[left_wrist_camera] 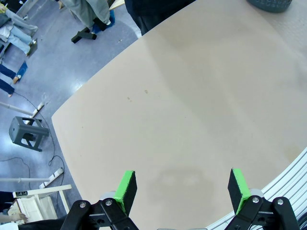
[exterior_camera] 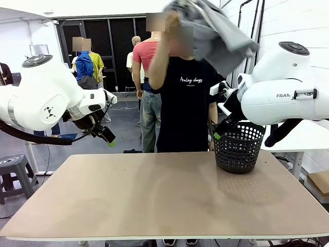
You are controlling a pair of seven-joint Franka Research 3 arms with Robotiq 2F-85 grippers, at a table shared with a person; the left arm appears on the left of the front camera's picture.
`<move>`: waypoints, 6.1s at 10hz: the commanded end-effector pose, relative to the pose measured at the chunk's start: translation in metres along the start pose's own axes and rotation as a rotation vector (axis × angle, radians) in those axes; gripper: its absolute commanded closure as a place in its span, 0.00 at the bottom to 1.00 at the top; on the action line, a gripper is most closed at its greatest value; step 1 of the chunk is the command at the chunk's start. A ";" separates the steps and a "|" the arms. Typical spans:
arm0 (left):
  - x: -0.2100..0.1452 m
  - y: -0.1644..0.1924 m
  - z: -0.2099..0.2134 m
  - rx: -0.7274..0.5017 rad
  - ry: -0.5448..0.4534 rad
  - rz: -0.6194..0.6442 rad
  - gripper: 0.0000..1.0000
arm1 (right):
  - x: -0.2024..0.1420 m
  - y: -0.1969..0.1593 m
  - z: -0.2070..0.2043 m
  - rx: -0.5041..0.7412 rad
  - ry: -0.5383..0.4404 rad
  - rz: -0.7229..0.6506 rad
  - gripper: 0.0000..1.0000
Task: Fold the training pants.
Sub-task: Grab both ends of the Training pants handed by a person.
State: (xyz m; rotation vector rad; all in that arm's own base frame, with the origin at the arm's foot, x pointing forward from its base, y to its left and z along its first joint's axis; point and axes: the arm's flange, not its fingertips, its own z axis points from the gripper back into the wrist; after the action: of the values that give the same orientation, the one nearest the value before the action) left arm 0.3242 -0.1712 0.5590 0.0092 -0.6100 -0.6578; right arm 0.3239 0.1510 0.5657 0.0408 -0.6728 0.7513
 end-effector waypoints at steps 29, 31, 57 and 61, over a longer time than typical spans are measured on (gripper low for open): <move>0.002 0.002 -0.001 -0.002 0.001 0.001 0.00 | 0.000 0.000 0.000 0.001 0.001 0.000 0.00; 0.002 0.002 -0.001 -0.002 0.001 0.001 0.00 | 0.000 0.000 0.000 0.001 0.001 0.000 0.00; 0.002 0.002 -0.001 -0.002 0.001 0.001 0.00 | 0.000 0.000 0.000 0.001 0.001 0.000 0.00; 0.002 0.002 -0.001 -0.002 0.001 0.001 0.00 | 0.000 0.000 0.000 0.001 0.001 0.000 0.00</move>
State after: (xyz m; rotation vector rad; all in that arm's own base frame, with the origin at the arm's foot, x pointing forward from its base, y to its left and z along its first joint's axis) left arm 0.3242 -0.1712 0.5590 0.0092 -0.6101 -0.6578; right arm 0.3239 0.1510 0.5657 0.0408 -0.6728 0.7513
